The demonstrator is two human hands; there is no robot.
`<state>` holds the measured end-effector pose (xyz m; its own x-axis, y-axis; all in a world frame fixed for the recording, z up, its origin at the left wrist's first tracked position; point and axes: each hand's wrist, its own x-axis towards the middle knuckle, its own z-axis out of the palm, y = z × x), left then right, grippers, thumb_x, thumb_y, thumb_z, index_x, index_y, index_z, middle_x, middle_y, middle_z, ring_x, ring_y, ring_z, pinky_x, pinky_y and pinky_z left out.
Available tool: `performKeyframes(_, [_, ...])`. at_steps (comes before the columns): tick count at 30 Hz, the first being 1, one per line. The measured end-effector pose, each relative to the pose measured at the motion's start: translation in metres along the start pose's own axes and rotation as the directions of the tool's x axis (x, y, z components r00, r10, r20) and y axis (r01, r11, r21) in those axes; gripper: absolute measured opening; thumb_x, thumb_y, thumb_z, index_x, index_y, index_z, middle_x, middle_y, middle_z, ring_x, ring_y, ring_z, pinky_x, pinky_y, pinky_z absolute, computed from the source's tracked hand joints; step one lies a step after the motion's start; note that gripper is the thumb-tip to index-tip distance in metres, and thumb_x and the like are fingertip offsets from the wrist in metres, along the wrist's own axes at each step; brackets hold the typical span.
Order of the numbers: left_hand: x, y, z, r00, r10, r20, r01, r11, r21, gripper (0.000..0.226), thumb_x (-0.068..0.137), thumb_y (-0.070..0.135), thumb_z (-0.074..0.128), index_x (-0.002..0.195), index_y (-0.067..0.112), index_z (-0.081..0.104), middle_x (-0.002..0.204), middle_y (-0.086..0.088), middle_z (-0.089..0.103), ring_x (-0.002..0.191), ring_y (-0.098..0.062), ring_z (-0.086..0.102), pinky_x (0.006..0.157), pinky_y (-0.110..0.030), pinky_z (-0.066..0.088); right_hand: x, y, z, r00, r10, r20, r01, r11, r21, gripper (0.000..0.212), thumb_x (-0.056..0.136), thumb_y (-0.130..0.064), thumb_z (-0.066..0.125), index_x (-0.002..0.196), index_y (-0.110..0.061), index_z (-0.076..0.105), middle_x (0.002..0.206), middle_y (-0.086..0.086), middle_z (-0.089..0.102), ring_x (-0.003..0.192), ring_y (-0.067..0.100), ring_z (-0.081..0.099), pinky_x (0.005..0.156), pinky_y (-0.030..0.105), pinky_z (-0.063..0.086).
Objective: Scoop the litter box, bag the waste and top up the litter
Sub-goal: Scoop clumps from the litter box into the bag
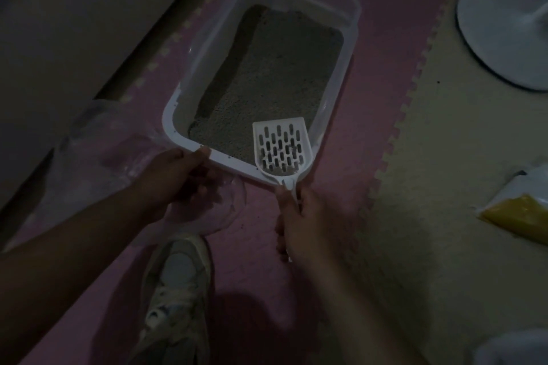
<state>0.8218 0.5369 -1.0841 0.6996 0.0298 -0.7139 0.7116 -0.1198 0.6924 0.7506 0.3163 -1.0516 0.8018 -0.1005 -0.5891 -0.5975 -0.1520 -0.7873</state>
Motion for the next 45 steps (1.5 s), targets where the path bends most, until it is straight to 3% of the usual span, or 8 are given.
performKeyframes(7, [-0.002, 0.004, 0.001, 1.0, -0.003, -0.005, 0.003, 1.0, 0.005, 0.048, 0.098, 0.045, 0.057, 0.098, -0.001, 0.071, 0.086, -0.017, 0.076, 0.054, -0.02, 0.058, 0.055, -0.029, 0.041, 0.004, 0.005, 0.001, 1.0, 0.011, -0.003, -0.011, 1.0, 0.024, 0.028, 0.101, -0.044, 0.052, 0.082, -0.024, 0.051, 0.058, 0.001, 0.053, 0.043, 0.019, 0.049, 0.043, 0.03, 0.043])
performKeyframes(12, [-0.002, 0.005, 0.0, 1.0, -0.018, -0.01, 0.018, 1.0, 0.006, 0.041, 0.098, 0.045, 0.058, 0.102, 0.006, 0.072, 0.095, -0.015, 0.077, 0.056, -0.02, 0.059, 0.057, -0.03, 0.042, 0.004, 0.009, 0.002, 1.0, 0.014, -0.008, -0.014, 0.999, 0.043, 0.03, 0.1, -0.047, 0.052, 0.082, -0.024, 0.051, 0.059, 0.002, 0.051, 0.042, 0.018, 0.046, 0.043, 0.03, 0.042])
performKeyframes(33, [-0.002, 0.008, -0.002, 0.998, -0.054, -0.009, 0.054, 0.998, 0.031, 0.036, 0.095, 0.049, 0.061, 0.099, 0.014, 0.069, 0.093, -0.01, 0.078, 0.064, -0.022, 0.06, 0.06, -0.03, 0.044, -0.004, -0.001, -0.005, 1.0, 0.016, -0.027, -0.017, 0.999, -0.028, 0.027, 0.101, -0.04, 0.054, 0.085, -0.017, 0.055, 0.06, 0.004, 0.055, 0.042, 0.018, 0.051, 0.036, 0.025, 0.043])
performKeyframes(41, [-0.008, 0.008, -0.003, 0.998, -0.066, 0.003, 0.066, 0.998, 0.003, 0.034, 0.095, 0.047, 0.062, 0.098, 0.014, 0.07, 0.09, -0.007, 0.079, 0.065, -0.019, 0.063, 0.061, -0.029, 0.043, -0.005, 0.0, 0.002, 0.999, -0.031, 0.006, 0.031, 0.999, 0.032, 0.013, 0.101, -0.031, 0.056, 0.09, -0.025, 0.059, 0.056, -0.007, 0.053, 0.045, 0.014, 0.05, 0.04, 0.025, 0.043])
performKeyframes(45, [-0.015, -0.007, -0.017, 0.999, -0.034, -0.027, 0.036, 0.997, 0.066, 0.025, 0.093, 0.032, 0.066, 0.102, 0.01, 0.074, 0.096, -0.009, 0.078, 0.074, -0.021, 0.067, 0.064, -0.03, 0.047, -0.004, 0.001, 0.017, 0.989, -0.047, 0.138, 0.034, 0.995, 0.092, 0.014, 0.1, -0.032, 0.057, 0.091, -0.042, 0.06, 0.064, -0.003, 0.059, 0.049, 0.016, 0.052, 0.05, 0.033, 0.048])
